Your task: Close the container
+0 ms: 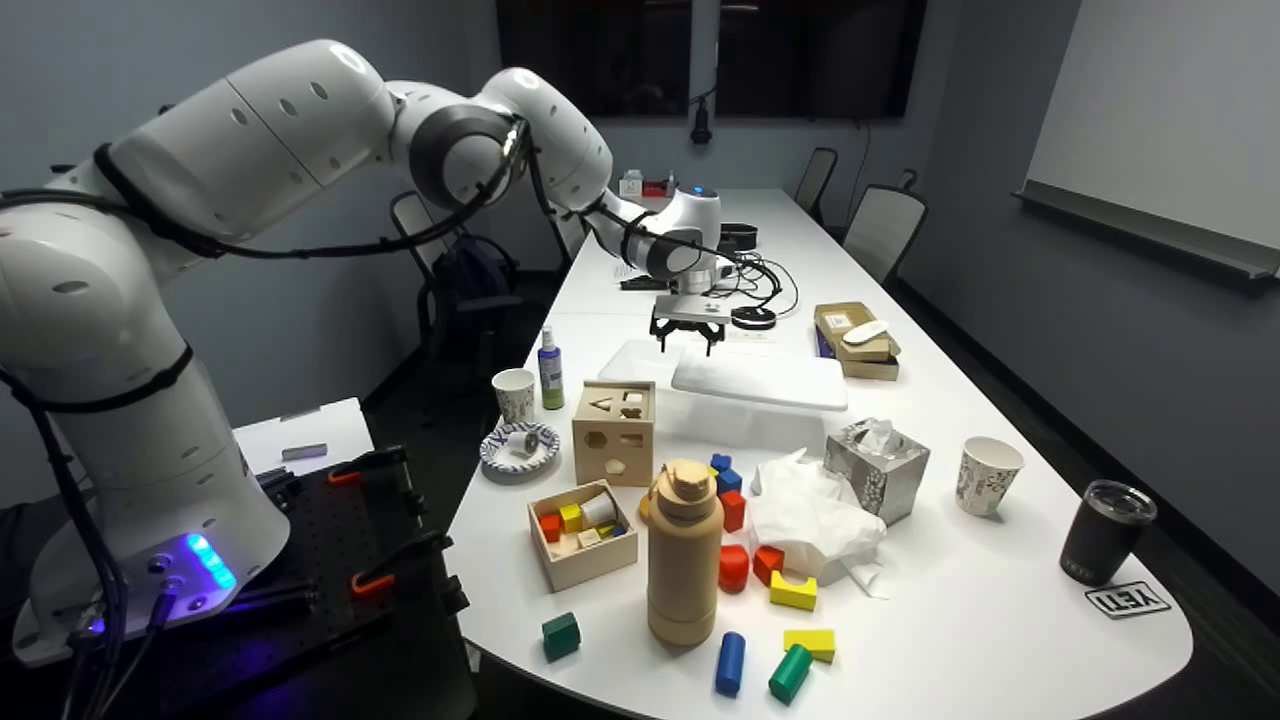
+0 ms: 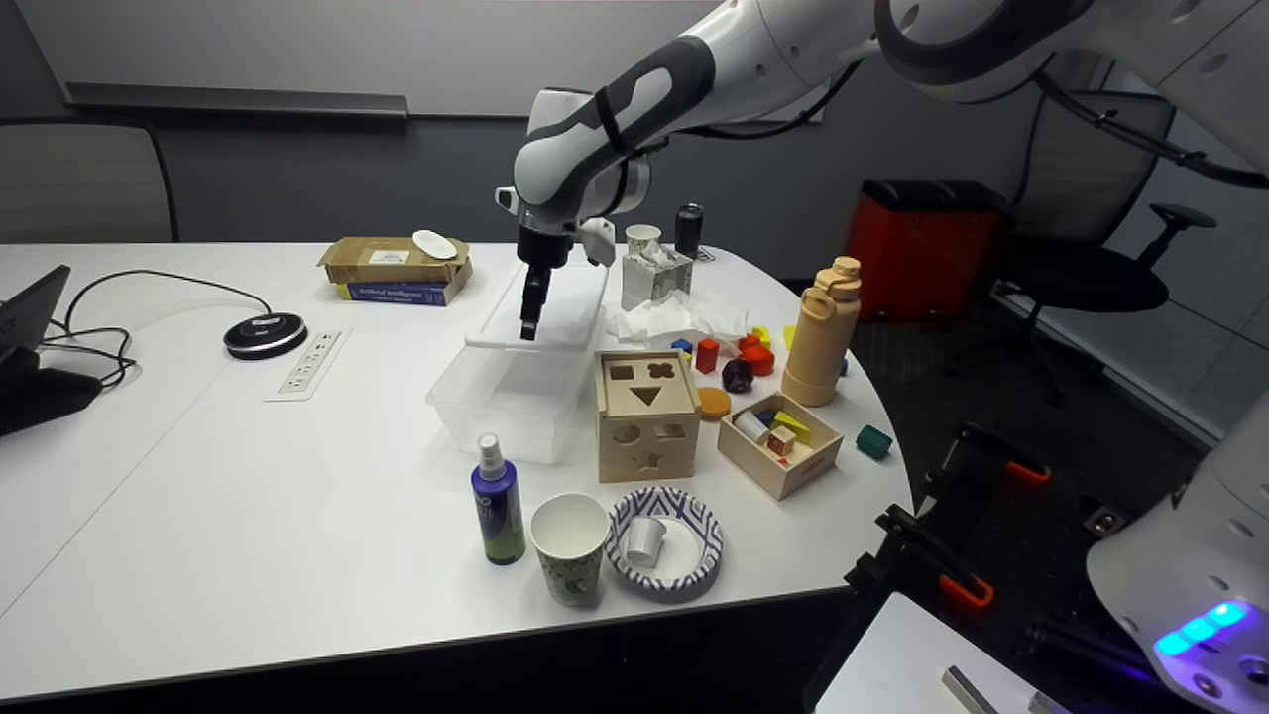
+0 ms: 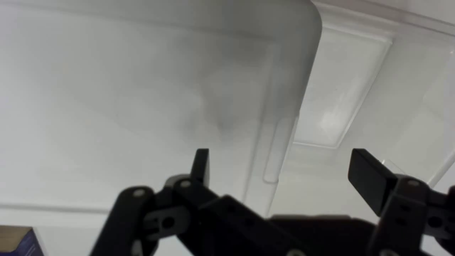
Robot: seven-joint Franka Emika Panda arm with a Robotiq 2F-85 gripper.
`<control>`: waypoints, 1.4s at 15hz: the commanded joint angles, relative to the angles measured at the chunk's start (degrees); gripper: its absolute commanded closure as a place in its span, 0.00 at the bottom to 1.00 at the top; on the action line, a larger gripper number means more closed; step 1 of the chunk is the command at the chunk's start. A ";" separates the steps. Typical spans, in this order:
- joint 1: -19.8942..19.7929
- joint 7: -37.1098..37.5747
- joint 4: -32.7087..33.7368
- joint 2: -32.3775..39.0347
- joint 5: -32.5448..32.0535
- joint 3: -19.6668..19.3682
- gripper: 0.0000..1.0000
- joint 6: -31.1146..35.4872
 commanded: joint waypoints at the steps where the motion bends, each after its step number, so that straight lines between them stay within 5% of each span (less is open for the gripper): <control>1: 0.87 0.36 5.06 3.49 0.11 0.30 0.00 -2.82; 21: 3.86 0.53 3.41 4.21 0.59 1.74 0.00 -12.67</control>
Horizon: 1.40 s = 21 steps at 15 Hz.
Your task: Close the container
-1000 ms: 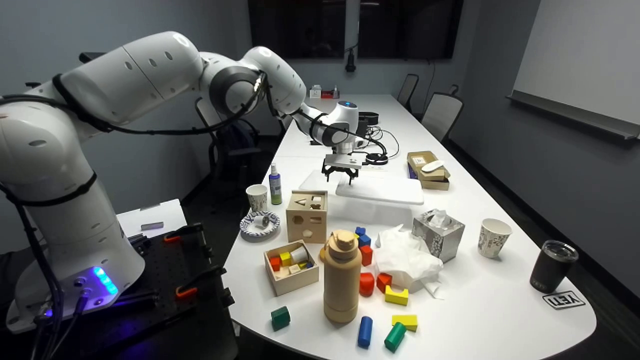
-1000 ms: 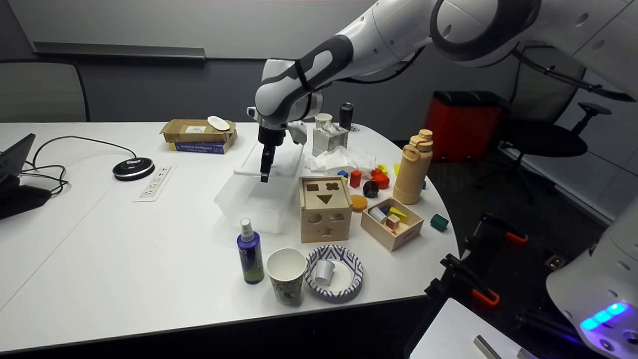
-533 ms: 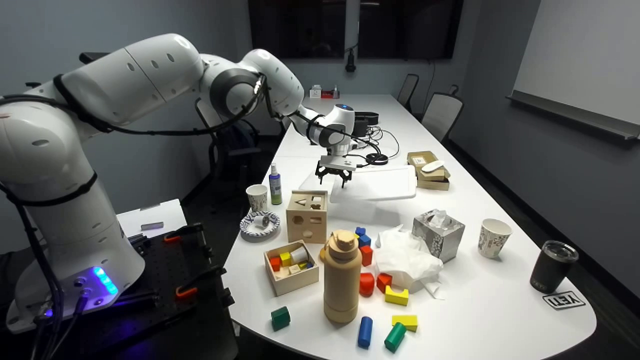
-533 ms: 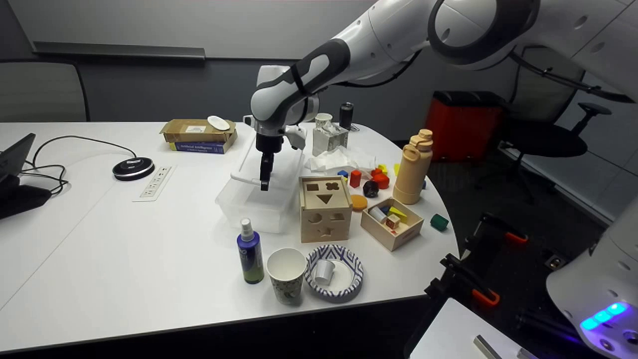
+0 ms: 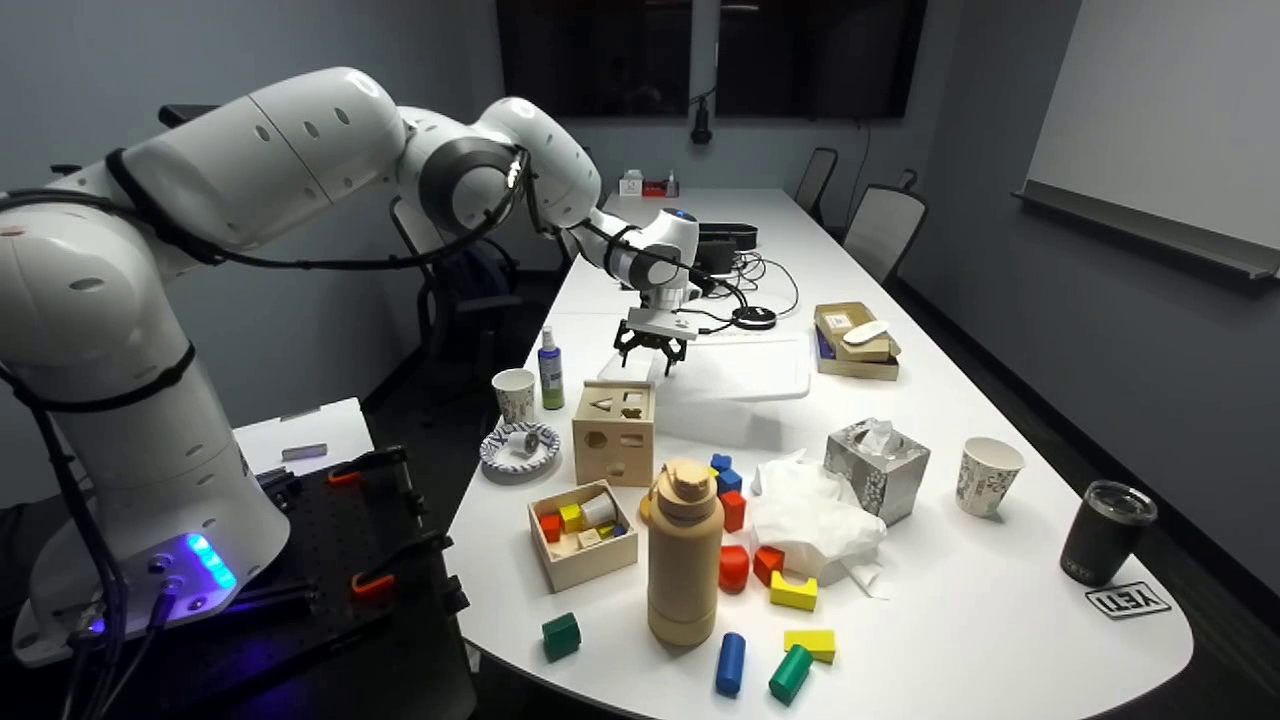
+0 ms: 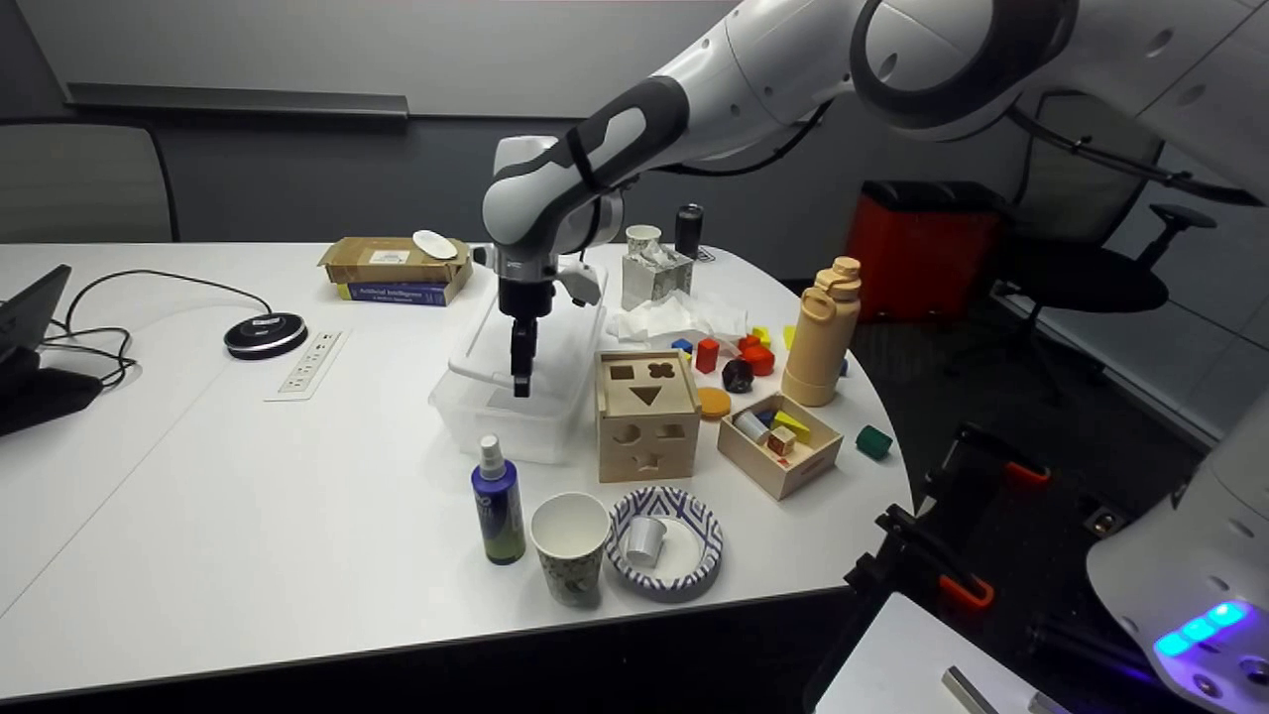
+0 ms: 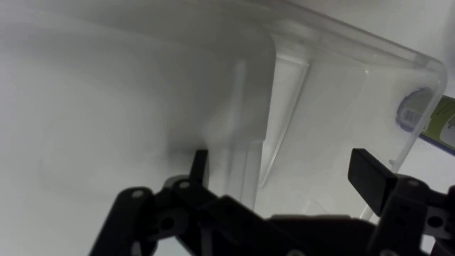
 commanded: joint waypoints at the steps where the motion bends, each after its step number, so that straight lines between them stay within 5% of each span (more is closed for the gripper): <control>1: 0.21 0.31 -0.14 -0.47 0.71 0.42 0.00 -2.85; 21: 1.14 -0.14 0.86 -0.57 4.57 3.72 0.00 -12.01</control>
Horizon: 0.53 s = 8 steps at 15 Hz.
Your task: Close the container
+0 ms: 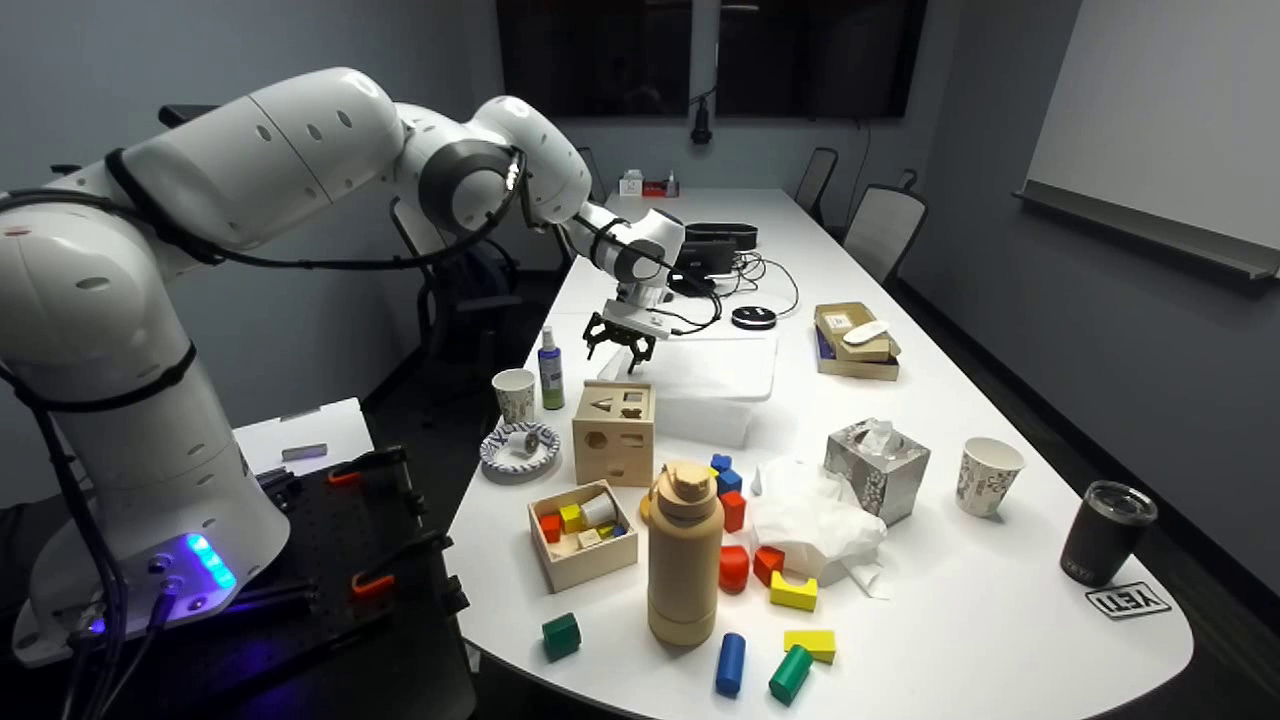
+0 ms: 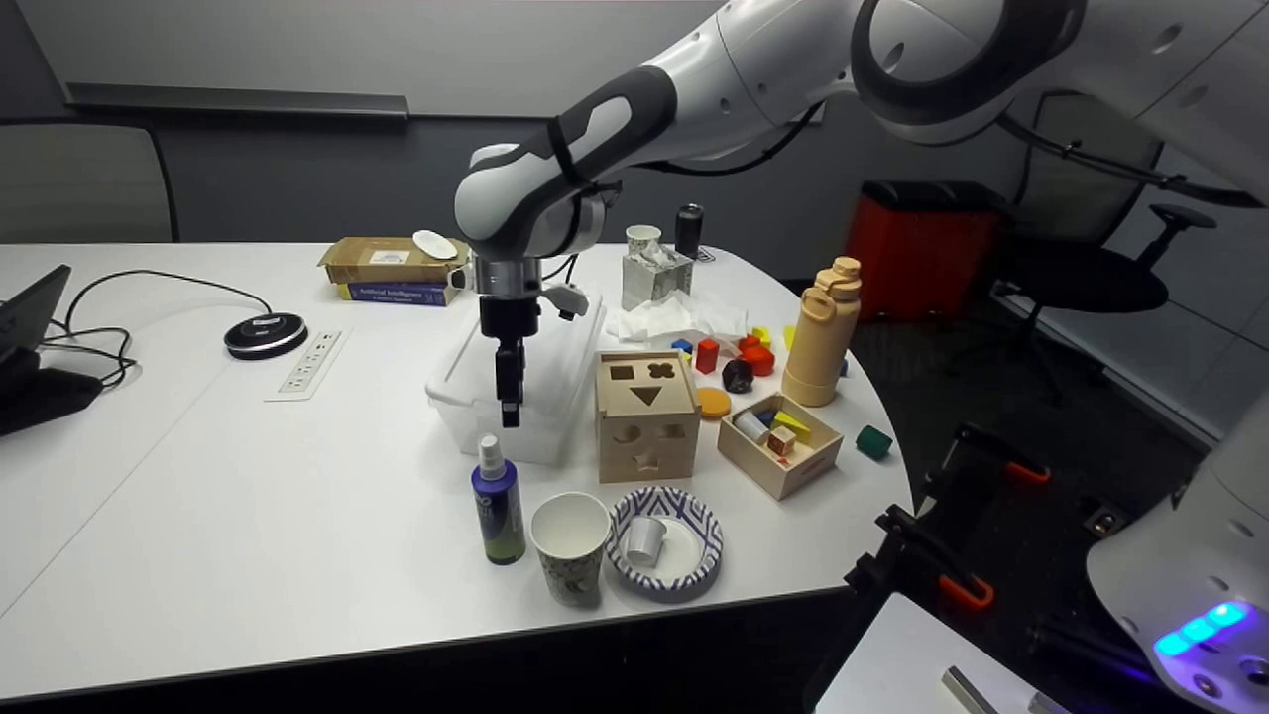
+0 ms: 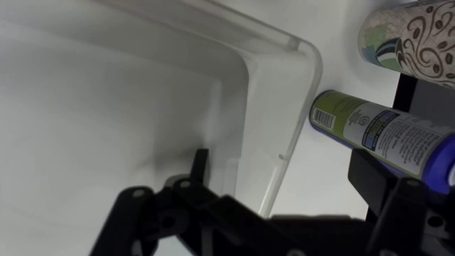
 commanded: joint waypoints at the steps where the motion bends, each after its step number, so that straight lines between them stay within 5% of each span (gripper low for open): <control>1: -0.19 -0.15 1.07 -0.51 1.86 0.59 0.00 -3.41; 8: -0.13 -0.08 3.99 -0.15 3.93 0.91 0.00 -7.20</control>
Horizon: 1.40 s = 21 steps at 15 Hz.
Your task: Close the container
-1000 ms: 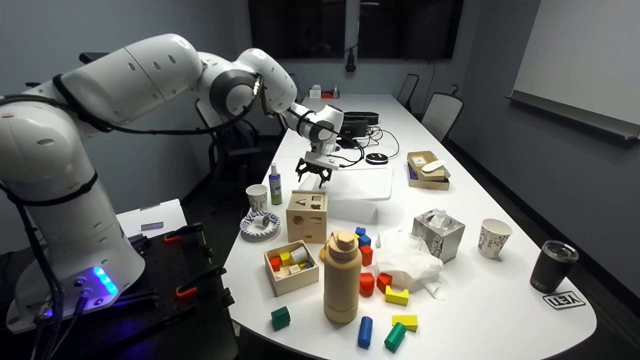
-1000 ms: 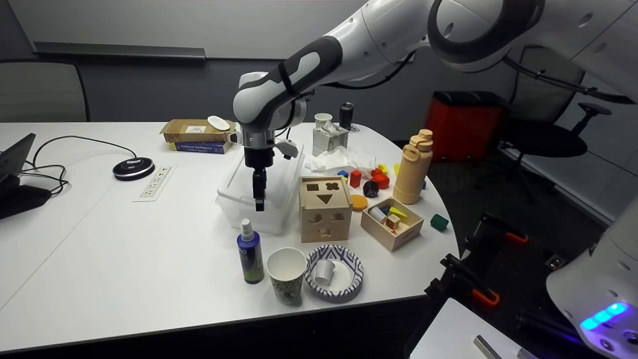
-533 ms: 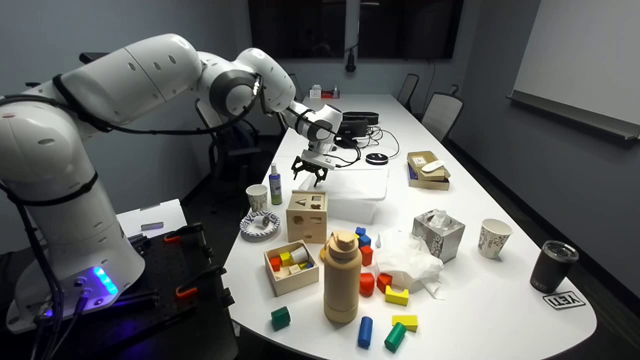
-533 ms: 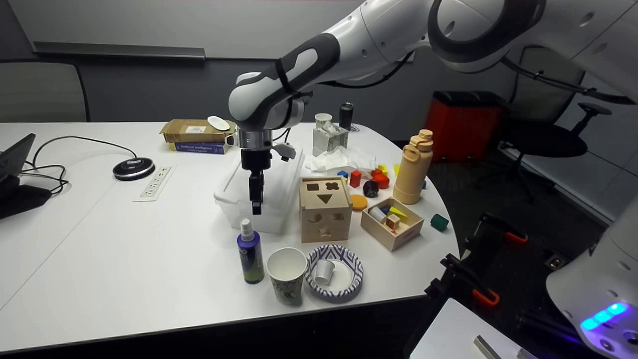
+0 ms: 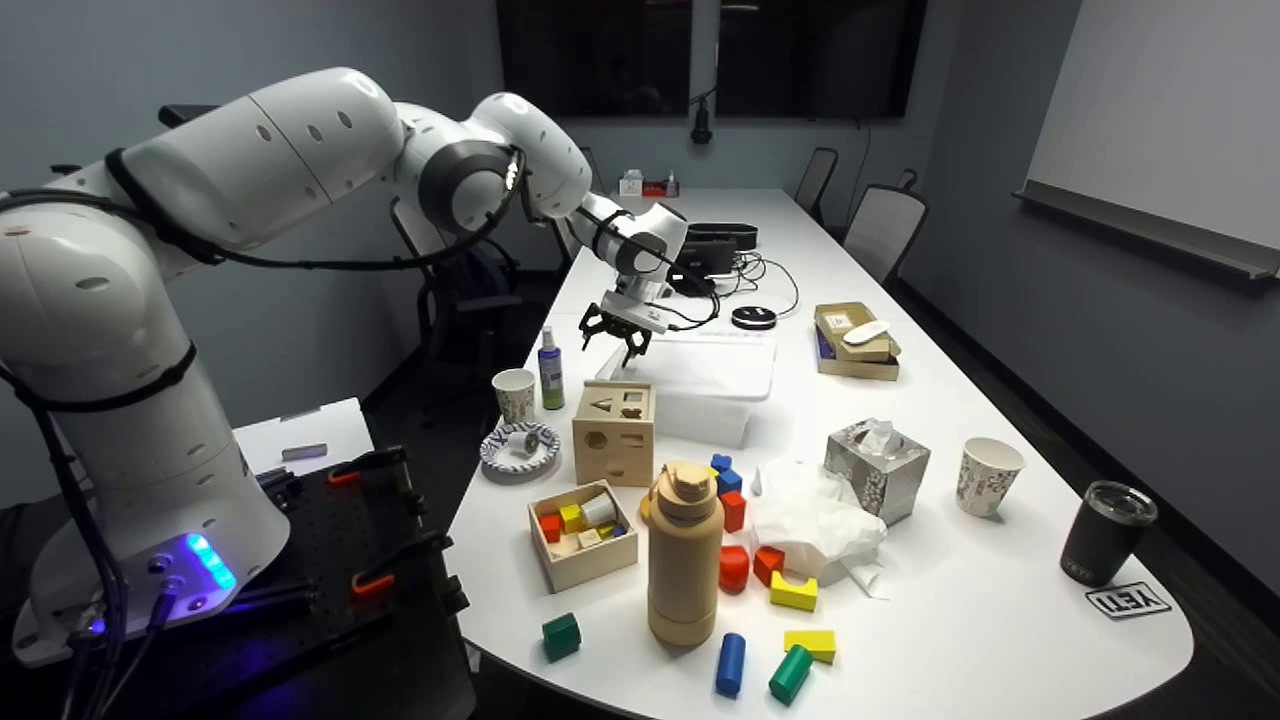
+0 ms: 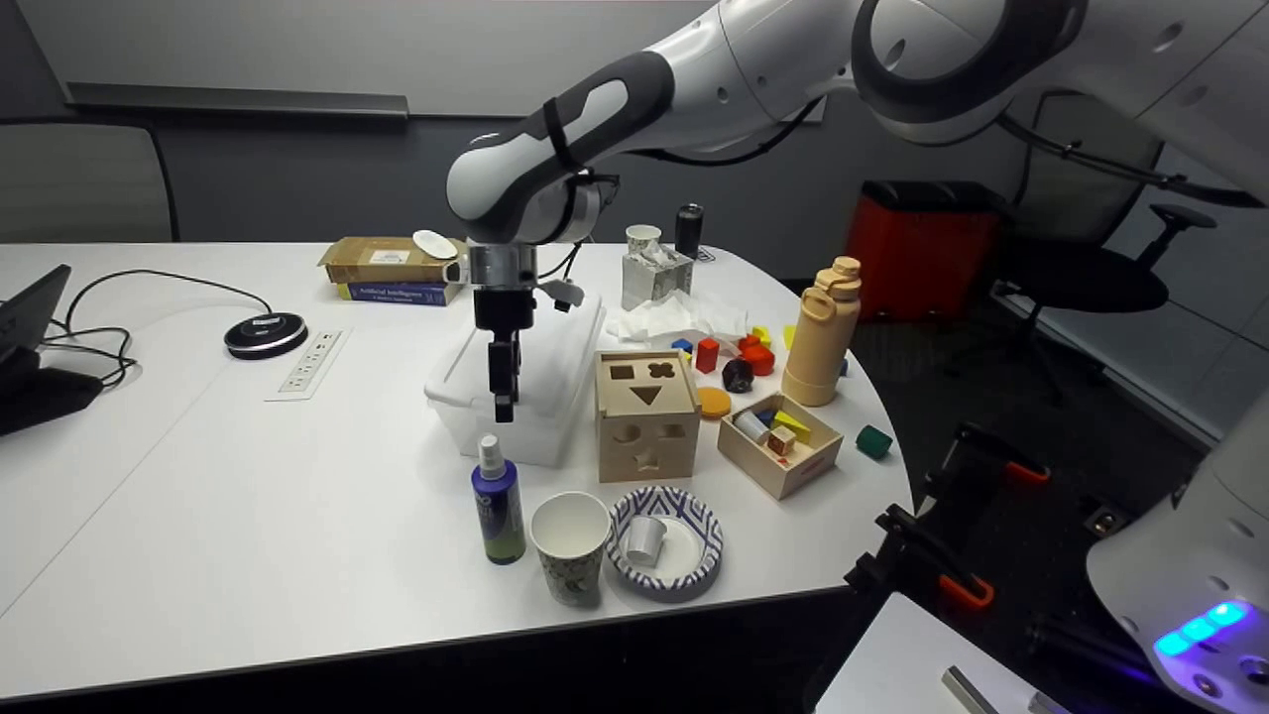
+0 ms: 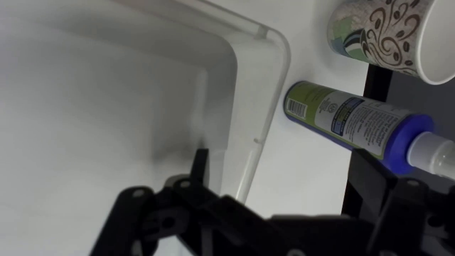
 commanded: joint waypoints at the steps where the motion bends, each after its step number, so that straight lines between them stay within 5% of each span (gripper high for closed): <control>1: -0.06 -0.05 2.32 -0.09 1.57 0.19 0.00 -3.22; 21: 0.86 1.39 3.36 -0.19 -0.48 -1.25 0.00 -1.90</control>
